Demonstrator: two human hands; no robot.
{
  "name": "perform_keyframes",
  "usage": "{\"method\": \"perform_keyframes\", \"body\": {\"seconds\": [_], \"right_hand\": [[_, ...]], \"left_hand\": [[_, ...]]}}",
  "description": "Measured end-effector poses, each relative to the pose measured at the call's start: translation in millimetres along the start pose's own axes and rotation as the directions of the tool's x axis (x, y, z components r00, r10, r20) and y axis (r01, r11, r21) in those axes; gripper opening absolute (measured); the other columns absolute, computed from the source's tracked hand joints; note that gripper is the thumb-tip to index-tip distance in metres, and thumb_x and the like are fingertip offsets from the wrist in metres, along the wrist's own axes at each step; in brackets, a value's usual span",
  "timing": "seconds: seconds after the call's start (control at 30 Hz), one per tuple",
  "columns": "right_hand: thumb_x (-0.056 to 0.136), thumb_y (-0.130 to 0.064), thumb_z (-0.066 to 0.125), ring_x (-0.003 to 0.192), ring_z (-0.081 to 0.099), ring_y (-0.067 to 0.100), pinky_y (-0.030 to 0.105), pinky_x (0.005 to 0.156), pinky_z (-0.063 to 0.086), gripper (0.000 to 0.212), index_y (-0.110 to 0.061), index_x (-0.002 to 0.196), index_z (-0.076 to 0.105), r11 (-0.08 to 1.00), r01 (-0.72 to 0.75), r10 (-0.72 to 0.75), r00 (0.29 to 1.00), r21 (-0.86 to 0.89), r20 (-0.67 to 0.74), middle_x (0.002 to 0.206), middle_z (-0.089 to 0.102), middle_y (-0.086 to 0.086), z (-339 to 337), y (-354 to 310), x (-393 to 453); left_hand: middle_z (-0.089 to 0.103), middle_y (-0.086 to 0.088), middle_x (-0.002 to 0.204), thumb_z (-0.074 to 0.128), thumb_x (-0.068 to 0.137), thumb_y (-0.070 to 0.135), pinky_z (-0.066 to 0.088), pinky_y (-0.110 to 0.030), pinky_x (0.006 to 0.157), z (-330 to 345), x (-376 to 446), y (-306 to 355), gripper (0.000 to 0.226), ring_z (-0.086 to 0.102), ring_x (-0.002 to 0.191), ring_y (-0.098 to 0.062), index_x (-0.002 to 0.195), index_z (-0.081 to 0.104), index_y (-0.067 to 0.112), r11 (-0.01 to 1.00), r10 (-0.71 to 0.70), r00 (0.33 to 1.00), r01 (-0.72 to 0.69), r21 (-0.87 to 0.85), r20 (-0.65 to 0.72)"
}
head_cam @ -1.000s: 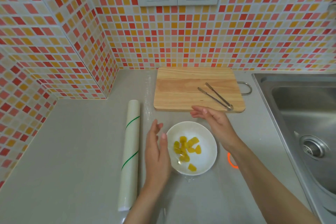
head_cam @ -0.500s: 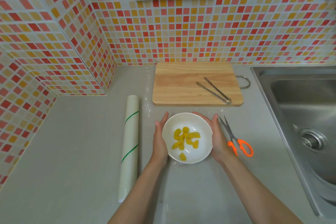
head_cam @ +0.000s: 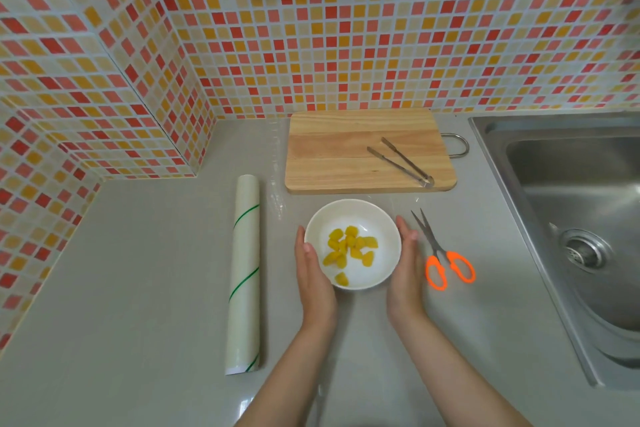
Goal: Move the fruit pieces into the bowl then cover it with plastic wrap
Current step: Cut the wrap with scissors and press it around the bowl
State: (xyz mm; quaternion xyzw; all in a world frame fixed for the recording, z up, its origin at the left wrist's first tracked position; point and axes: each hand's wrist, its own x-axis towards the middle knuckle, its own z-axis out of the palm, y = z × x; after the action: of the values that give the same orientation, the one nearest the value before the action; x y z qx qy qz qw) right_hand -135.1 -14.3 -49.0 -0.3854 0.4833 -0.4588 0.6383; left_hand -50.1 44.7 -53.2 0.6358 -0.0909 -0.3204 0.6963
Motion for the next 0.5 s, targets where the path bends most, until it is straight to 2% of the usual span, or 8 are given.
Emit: {"method": "perform_keyframes", "body": {"seconds": [0.1, 0.2, 0.27, 0.33, 0.4, 0.5], "right_hand": [[0.098, -0.041, 0.028, 0.117, 0.055, 0.009, 0.031, 0.099, 0.044, 0.038, -0.030, 0.125, 0.052, 0.999, 0.031, -0.031, 0.999, 0.012, -0.038, 0.127, 0.059, -0.006, 11.5, 5.7, -6.3], [0.098, -0.041, 0.030, 0.098, 0.061, -0.005, 0.020, 0.083, 0.048, 0.029, -0.042, 0.105, 0.059, 0.999, 0.053, -0.052, 0.993, 0.008, -0.104, 0.108, 0.063, -0.020, 19.3, 7.5, -9.4], [0.098, -0.041, 0.030, 0.091, 0.061, -0.011, 0.011, 0.074, 0.049, 0.029, -0.043, 0.101, 0.059, 0.998, 0.057, -0.054, 0.991, 0.015, -0.125, 0.103, 0.063, -0.022, 22.1, 8.2, -10.4], [0.098, -0.040, 0.029, 0.090, 0.061, -0.014, 0.004, 0.069, 0.047, 0.029, -0.042, 0.102, 0.058, 0.997, 0.077, -0.077, 0.989, -0.005, -0.122, 0.100, 0.064, -0.025, 22.0, 8.2, -11.3], [0.099, -0.037, 0.029, 0.093, 0.061, -0.009, 0.005, 0.072, 0.047, 0.030, -0.037, 0.105, 0.059, 0.994, 0.099, -0.103, 0.988, -0.034, -0.118, 0.099, 0.066, -0.025, 19.5, 7.1, -10.8], [0.099, -0.034, 0.028, 0.108, 0.057, 0.005, 0.023, 0.093, 0.045, 0.035, -0.025, 0.115, 0.058, 0.987, 0.136, -0.146, 0.982, -0.089, -0.118, 0.114, 0.064, -0.009, 11.1, 2.9, -0.5]], "left_hand": [[0.053, -0.003, 0.137, 0.027, 0.101, 0.031, 0.040, -0.038, 0.106, 10.6, -2.5, -0.1, 0.039, 0.050, 0.126, -0.019, 0.133, 0.048, 0.024, 0.999, 0.007, 0.996, -0.012, -0.053, -0.086], [0.058, -0.007, 0.132, 0.026, 0.101, 0.031, 0.043, -0.041, 0.105, 16.6, -1.3, 2.9, 0.041, 0.054, 0.122, -0.022, 0.129, 0.054, 0.021, 0.987, -0.033, 0.987, 0.007, -0.160, -0.159], [0.059, -0.008, 0.131, 0.025, 0.100, 0.034, 0.042, -0.043, 0.105, 18.6, 0.9, 5.1, 0.043, 0.056, 0.120, -0.023, 0.127, 0.056, 0.021, 0.979, -0.067, 0.984, 0.033, -0.201, -0.166], [0.059, -0.006, 0.132, 0.025, 0.100, 0.036, 0.043, -0.040, 0.105, 17.7, 4.8, 7.7, 0.043, 0.055, 0.120, -0.021, 0.126, 0.056, 0.023, 0.984, -0.067, 0.982, 0.036, -0.172, -0.175], [0.051, 0.000, 0.140, 0.026, 0.100, 0.035, 0.037, -0.033, 0.108, 13.4, 11.5, 10.6, 0.042, 0.049, 0.126, -0.013, 0.132, 0.050, 0.023, 0.997, 0.005, 0.974, -0.024, -0.080, -0.228], [0.043, 0.009, 0.143, 0.026, 0.101, 0.033, 0.027, -0.022, 0.109, 2.7, 16.4, 13.3, 0.042, 0.038, 0.130, -0.001, 0.137, 0.043, 0.024, 0.987, 0.163, 0.934, -0.151, 0.063, -0.318]]}}
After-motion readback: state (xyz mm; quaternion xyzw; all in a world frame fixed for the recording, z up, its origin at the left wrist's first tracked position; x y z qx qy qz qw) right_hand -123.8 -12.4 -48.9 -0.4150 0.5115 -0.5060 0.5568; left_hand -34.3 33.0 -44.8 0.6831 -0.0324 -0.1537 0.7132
